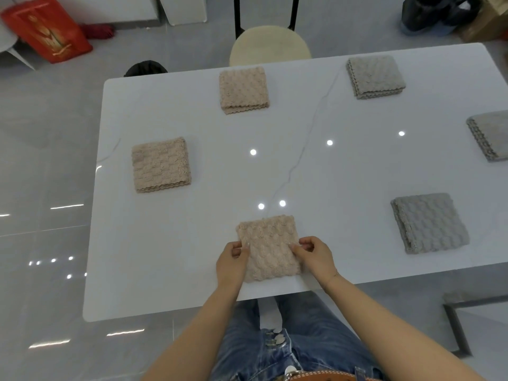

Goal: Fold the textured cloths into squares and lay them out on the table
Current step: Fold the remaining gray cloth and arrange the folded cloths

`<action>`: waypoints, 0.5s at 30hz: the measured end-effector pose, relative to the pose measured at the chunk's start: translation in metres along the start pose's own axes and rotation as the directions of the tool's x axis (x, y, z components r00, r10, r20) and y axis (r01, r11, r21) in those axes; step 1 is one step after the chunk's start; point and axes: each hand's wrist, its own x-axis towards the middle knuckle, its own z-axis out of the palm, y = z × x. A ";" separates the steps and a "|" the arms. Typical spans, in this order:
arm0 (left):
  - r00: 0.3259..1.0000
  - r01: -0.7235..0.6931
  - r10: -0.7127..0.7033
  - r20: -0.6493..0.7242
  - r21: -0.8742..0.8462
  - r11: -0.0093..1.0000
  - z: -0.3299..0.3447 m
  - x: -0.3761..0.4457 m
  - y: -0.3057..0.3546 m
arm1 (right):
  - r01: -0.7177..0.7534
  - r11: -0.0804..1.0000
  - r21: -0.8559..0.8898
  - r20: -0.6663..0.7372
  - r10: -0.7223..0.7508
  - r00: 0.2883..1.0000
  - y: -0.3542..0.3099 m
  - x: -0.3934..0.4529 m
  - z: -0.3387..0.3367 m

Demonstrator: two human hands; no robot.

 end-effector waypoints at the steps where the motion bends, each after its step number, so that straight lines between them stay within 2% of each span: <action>1: 1.000 -0.012 0.012 -0.006 0.012 1.000 0.002 0.002 0.000 | -0.010 1.000 -0.008 0.012 0.011 1.000 0.000 0.003 0.001; 5: 1.000 -0.005 0.007 -0.027 0.040 0.999 0.006 0.005 0.001 | -0.027 0.999 -0.036 0.019 0.027 0.999 -0.001 0.011 0.002; 10: 0.999 -0.012 0.011 0.031 0.042 0.999 0.007 0.004 0.002 | -0.001 0.999 -0.046 0.017 0.002 1.000 -0.002 0.012 -0.009; 13: 1.000 -0.012 0.011 0.012 0.035 0.999 0.010 0.001 0.005 | 0.013 0.999 -0.051 0.041 -0.011 0.999 0.001 0.012 -0.014; 15: 1.000 -0.028 0.029 -0.010 0.092 0.995 0.009 -0.003 0.009 | 0.048 0.993 -0.106 0.054 -0.042 0.998 0.000 0.010 -0.015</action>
